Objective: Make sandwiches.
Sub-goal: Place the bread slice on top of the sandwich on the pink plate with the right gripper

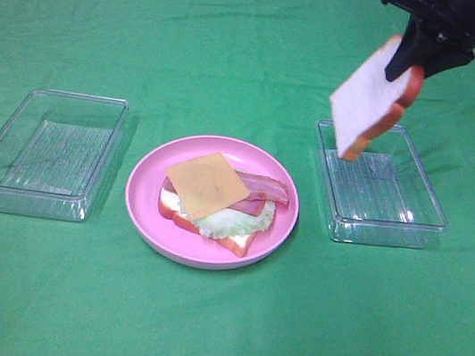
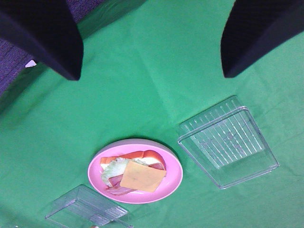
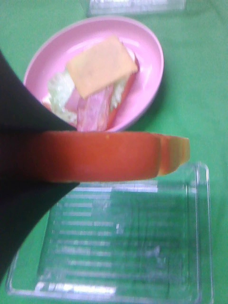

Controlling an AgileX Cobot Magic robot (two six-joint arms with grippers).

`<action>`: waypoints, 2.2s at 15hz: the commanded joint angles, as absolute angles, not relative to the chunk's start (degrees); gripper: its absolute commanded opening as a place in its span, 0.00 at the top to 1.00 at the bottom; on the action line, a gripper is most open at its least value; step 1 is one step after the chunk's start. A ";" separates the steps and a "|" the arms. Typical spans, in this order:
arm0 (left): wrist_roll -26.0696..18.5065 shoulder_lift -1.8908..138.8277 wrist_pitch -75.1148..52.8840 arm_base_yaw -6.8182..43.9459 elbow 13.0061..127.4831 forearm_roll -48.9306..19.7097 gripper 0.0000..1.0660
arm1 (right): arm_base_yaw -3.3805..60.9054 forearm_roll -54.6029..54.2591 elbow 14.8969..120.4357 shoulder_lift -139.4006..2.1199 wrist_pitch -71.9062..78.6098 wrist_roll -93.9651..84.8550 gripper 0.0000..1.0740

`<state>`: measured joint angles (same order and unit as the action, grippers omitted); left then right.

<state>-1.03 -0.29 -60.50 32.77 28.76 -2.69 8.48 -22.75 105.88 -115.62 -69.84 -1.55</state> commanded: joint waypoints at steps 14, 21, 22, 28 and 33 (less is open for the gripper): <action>-0.92 -1.55 -59.93 32.72 28.59 -2.98 0.28 | 22.06 -53.63 84.11 -115.79 -49.45 -11.75 1.00; -0.92 -1.55 -59.93 32.72 28.59 -2.98 0.28 | 22.06 -70.24 72.31 -115.79 -38.33 -21.31 1.00; -0.92 -1.55 -59.93 32.72 28.59 -2.98 0.28 | 22.06 -69.79 72.31 -115.79 -37.93 -20.63 1.00; -0.92 -1.55 -59.93 32.72 28.59 -2.98 0.28 | 22.06 -62.68 72.31 -115.79 -38.10 -15.53 0.75; -0.92 -1.55 -59.93 32.72 28.59 -2.98 0.28 | 22.06 -58.56 72.31 -115.79 -40.74 -14.61 0.28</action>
<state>-1.03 -0.29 -60.45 32.77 28.76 -2.75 22.00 -59.76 72.54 -115.91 -39.53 -14.95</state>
